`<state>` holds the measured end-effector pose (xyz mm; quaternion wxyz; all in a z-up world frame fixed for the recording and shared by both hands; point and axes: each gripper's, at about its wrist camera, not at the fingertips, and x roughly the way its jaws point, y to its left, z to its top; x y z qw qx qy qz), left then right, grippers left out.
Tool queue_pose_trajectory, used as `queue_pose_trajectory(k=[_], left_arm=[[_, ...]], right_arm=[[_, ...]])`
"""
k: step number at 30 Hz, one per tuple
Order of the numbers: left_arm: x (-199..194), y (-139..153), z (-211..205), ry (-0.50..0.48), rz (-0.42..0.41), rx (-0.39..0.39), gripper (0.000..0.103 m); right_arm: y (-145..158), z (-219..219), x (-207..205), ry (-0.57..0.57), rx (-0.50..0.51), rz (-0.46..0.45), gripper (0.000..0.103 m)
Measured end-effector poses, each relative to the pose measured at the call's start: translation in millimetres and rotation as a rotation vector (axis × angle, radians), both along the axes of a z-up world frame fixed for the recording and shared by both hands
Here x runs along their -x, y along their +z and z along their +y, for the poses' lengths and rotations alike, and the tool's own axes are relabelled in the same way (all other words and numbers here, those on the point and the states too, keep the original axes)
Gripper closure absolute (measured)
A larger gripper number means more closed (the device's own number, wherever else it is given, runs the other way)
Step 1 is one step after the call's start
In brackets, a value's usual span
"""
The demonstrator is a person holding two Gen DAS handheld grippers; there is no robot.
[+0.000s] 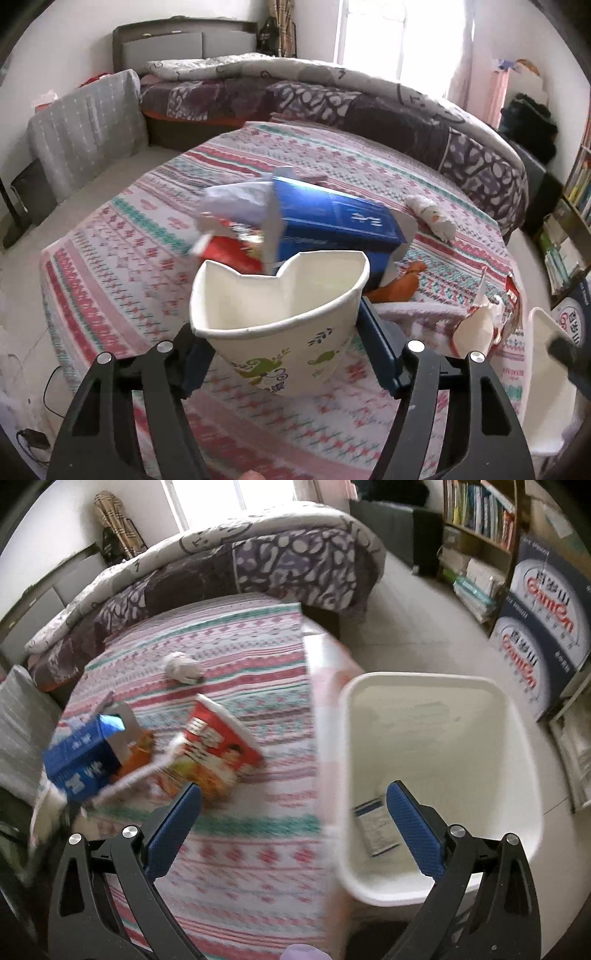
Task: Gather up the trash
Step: 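Grasp the white paper cup by its rim with the left tool, then grasp the red noodle wrapper with the right tool while the left tool holds the cup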
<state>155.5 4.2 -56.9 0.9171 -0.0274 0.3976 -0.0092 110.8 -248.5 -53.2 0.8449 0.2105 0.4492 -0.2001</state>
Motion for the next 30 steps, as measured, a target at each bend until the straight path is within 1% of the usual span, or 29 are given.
queue_pose_trajectory(k=[2, 5, 7, 12, 13, 14, 15, 16, 17, 18, 20, 22, 23, 24, 25, 26, 30], left_arm=[[5.0, -0.5, 10.5, 0.006, 0.009, 0.007, 0.033], [11.4, -2.6, 26.3, 0.017, 0.026, 0.021, 0.033], [14.9, -3.2, 35.3, 0.023, 0.032, 0.028, 0.033], [18.2, -2.2, 46.3, 0.024, 0.036, 0.036, 0.033], [18.6, -1.5, 48.4, 0.024, 0.036, 0.041, 0.033], [18.6, -1.5, 48.5, 0.024, 0.037, 0.043, 0.033], [19.2, -1.1, 49.7, 0.023, 0.037, 0.047, 0.033], [19.2, -0.7, 49.8, 0.023, 0.036, 0.048, 0.033], [19.9, -0.8, 49.9, 0.023, 0.036, 0.049, 0.033], [20.2, -0.9, 49.8, 0.024, 0.036, 0.05, 0.033], [20.9, -1.0, 50.8, 0.027, 0.039, 0.054, 0.033], [22.4, -1.0, 52.9, 0.031, 0.042, 0.062, 0.033], [23.7, -0.9, 53.9, 0.033, 0.043, 0.064, 0.033], [25.3, 0.2, 54.4, 0.036, 0.041, 0.066, 0.033], [26.3, 1.1, 54.4, 0.036, 0.038, 0.066, 0.033], [27.7, 2.8, 54.4, 0.038, 0.034, 0.066, 0.033], [32.1, 10.3, 54.7, 0.042, 0.019, 0.07, 0.033]], right_arm=[[-4.0, 4.9, -12.3, -0.015, -0.026, 0.008, 0.007], [-13.7, 9.4, -33.2, -0.061, -0.09, 0.025, 0.007], [-18.2, 11.8, -40.0, -0.077, -0.124, 0.028, 0.007], [-28.0, 19.5, -57.1, -0.087, -0.11, 0.044, 0.008], [-30.0, 19.3, -58.2, -0.082, -0.109, 0.048, 0.011], [-34.8, 19.3, -61.0, -0.069, -0.112, 0.061, 0.02], [-38.3, 19.1, -62.6, -0.057, -0.121, 0.067, 0.027], [-40.6, 18.6, -62.8, -0.043, -0.14, 0.056, 0.032], [-40.9, 18.5, -62.2, -0.039, -0.14, 0.05, 0.036], [-39.1, 19.5, -60.8, -0.032, -0.126, 0.037, 0.039], [-35.0, 22.9, -59.5, -0.01, -0.102, 0.021, 0.052], [-29.4, 28.8, -56.8, 0.033, -0.064, 0.005, 0.06], [-28.4, 30.0, -54.9, 0.047, -0.063, -0.001, 0.071], [-25.4, 31.6, -52.0, 0.062, -0.056, -0.012, 0.073], [-22.4, 32.5, -49.7, 0.074, -0.05, -0.025, 0.08], [-20.0, 33.7, -47.1, 0.087, -0.052, -0.038, 0.084], [-14.1, 39.5, -35.9, 0.128, -0.047, -0.06, 0.087]])
